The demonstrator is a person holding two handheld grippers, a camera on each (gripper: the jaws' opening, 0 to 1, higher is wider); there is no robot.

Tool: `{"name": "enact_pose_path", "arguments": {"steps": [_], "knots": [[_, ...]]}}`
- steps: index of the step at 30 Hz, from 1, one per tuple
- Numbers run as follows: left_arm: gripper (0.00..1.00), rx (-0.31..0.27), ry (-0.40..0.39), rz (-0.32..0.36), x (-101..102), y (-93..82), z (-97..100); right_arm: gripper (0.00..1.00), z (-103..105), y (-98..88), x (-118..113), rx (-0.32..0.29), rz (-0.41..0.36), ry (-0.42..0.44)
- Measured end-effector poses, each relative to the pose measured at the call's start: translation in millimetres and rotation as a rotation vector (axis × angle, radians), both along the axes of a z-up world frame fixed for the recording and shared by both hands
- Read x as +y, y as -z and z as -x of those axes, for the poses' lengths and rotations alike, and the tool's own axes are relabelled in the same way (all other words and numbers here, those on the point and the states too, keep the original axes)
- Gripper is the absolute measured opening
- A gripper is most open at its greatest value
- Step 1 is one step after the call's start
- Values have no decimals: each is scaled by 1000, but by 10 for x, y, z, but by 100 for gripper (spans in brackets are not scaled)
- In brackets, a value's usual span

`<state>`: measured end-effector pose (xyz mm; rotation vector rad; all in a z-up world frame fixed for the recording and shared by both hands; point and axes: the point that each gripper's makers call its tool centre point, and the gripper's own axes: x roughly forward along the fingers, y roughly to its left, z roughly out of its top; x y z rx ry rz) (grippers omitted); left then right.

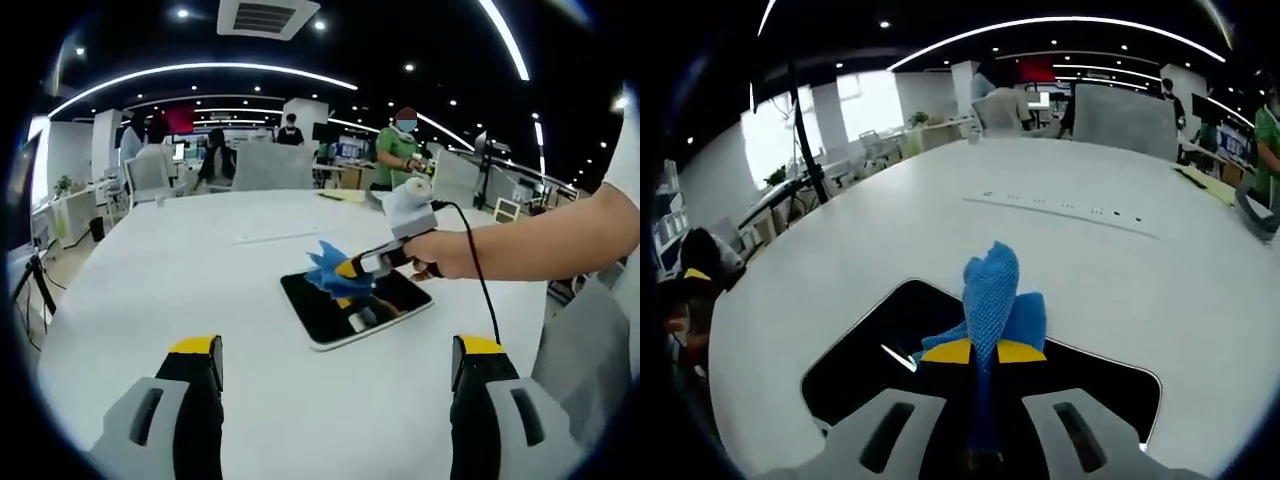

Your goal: Wipe the mirror surface with the cleaning cloth until all visible marks leave the cleaned area.

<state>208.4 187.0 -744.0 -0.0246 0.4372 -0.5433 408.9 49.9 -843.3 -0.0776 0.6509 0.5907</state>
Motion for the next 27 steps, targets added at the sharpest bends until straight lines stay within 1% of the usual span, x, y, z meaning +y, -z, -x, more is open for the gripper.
{"name": "enact_pose_path", "arguments": {"steps": [15, 19, 27], "knots": [[96, 4, 5, 0, -20, 22, 0, 1, 16, -18, -260, -1, -11, 56], [96, 4, 8, 0, -33, 26, 5, 1, -11, 0, -350, 0, -12, 69], [96, 4, 11, 2, -46, 29, 5, 1, 22, -11, -505, 0, -16, 100]]}}
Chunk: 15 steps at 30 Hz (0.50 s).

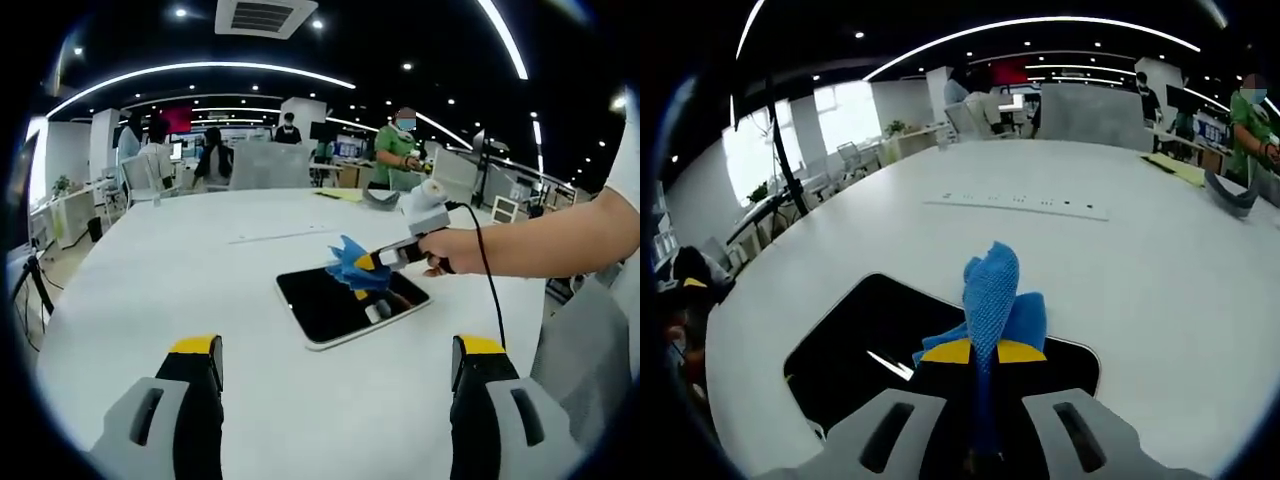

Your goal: Wipe the mirror surface with the cleaning cloth until all visible marks leave the cleaned area.

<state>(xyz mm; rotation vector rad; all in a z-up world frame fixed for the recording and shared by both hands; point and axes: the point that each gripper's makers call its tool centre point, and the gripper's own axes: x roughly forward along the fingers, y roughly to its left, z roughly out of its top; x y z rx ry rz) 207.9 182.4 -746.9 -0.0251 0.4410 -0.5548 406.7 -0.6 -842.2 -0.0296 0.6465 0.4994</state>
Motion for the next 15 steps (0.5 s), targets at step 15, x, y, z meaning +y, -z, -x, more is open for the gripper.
{"name": "enact_pose_path", "arguments": {"steps": [15], "knots": [[96, -3, 9, 3, -38, -6, -1, 1, 29, -6, -204, 3, -8, 45]]}}
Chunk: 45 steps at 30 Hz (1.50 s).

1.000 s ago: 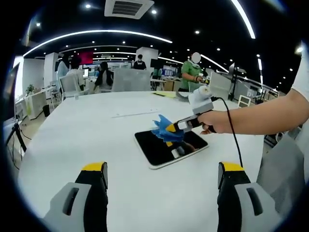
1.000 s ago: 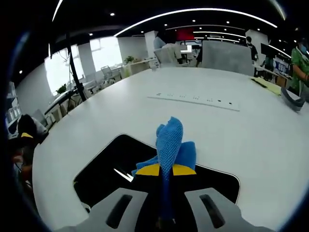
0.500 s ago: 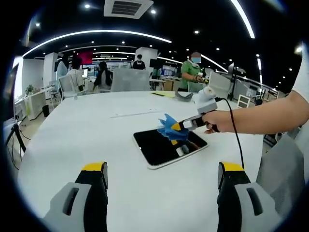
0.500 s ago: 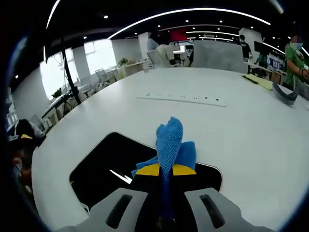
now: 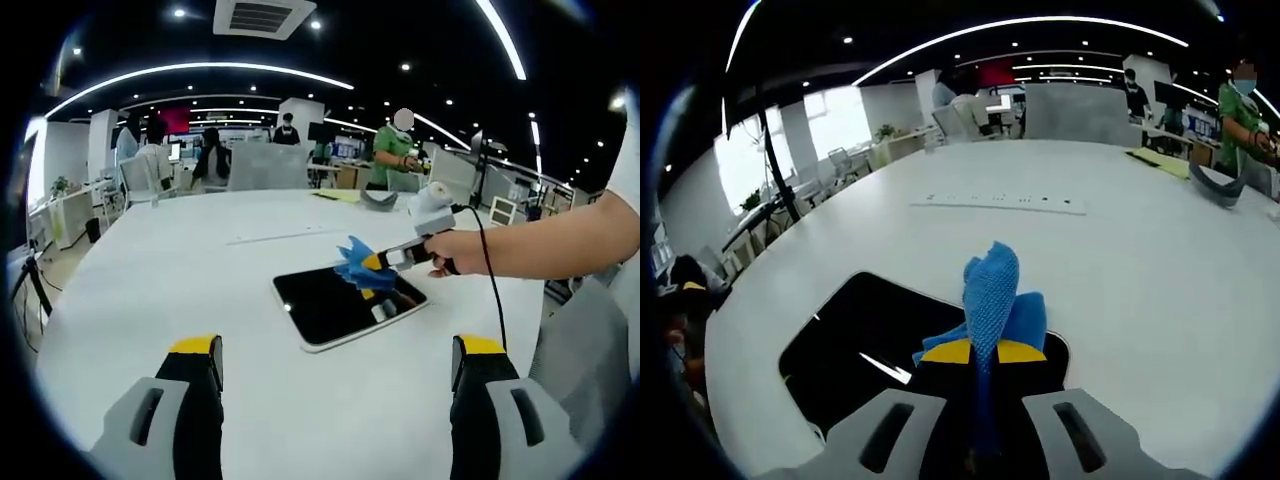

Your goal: Wipe the mirror surface with the cleaning cloth until all visible marks leave the cleaned area.

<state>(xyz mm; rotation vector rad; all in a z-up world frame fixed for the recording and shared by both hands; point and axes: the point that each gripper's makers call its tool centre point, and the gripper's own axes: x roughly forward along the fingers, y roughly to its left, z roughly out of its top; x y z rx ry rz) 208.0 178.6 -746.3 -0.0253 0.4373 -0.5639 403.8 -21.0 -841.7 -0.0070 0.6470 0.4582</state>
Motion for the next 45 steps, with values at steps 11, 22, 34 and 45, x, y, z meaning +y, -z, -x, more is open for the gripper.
{"name": "enact_pose_path", "arguments": {"steps": [11, 22, 34, 45], "knots": [[96, -3, 1, 0, 0, -7, 2, 2, 10, 5, -84, 0, 2, 16], [96, -7, 1, 1, -24, -38, 6, 1, 8, 9, -94, -4, -9, 22], [96, -13, -5, -5, 18, -56, 22, 2, 2, 17, -97, -7, -8, 15], [96, -20, -11, -6, 34, -78, 32, 2, 36, 19, -116, -3, 1, 5]]}}
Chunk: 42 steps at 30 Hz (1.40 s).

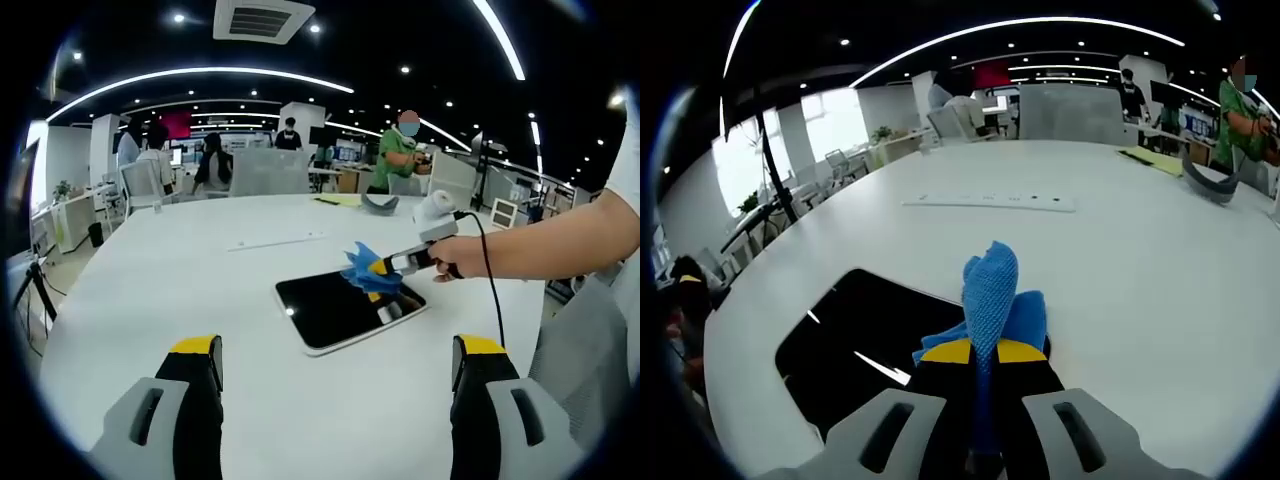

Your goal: Wipe the mirror surface with the cleaning cloth until all visible marks leave the cleaned area.

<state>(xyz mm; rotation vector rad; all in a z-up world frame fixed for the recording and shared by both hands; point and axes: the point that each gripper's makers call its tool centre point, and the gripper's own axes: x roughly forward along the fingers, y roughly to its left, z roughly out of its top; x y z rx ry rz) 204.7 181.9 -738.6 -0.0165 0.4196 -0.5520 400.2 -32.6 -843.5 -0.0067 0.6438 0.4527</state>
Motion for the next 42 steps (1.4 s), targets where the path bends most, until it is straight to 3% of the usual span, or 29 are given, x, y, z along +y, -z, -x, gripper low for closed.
{"name": "enact_pose_path", "arguments": {"steps": [33, 42], "knots": [[96, -36, 16, 19, -92, -129, 62, 2, 413, 2, -112, 14, 6, 0], [96, -42, 14, 21, -92, -143, 97, 1, 440, 4, -113, 12, 11, 4]]}}
